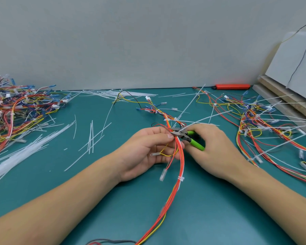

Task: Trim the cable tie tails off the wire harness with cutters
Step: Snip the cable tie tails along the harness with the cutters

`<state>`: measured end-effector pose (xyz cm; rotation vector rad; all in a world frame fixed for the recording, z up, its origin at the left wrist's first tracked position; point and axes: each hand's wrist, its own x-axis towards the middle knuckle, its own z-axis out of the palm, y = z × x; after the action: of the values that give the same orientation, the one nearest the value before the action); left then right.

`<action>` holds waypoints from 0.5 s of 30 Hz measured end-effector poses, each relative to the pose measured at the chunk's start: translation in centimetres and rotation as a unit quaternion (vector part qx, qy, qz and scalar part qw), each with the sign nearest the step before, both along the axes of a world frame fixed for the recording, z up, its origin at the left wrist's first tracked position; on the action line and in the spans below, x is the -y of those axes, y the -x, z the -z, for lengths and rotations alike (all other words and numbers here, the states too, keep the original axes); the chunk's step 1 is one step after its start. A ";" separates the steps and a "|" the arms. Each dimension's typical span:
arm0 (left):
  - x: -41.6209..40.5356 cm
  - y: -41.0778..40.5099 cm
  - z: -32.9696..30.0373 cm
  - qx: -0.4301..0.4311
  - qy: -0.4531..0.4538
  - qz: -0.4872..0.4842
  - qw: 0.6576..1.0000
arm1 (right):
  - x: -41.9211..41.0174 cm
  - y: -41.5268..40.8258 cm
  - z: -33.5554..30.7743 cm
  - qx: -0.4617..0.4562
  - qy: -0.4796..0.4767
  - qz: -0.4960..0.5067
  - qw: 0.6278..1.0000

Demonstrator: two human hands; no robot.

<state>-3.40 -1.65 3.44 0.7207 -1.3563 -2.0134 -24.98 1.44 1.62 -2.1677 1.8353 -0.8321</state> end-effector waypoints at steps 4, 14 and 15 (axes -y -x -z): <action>-0.2 0.0 -0.2 0.008 0.002 0.006 1.000 | 0.2 0.3 0.1 0.036 -0.028 0.016 0.999; -0.3 0.1 -0.2 0.020 0.016 -0.007 1.000 | -0.4 -0.2 -0.5 0.010 0.000 -0.006 1.000; -0.3 0.1 -0.1 0.021 0.016 -0.008 1.000 | -0.4 -0.3 -0.5 0.007 -0.002 -0.009 1.000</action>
<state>-3.52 -1.38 3.58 0.7620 -1.3998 -1.9697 -24.71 1.87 2.14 -2.1675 1.8064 -0.8381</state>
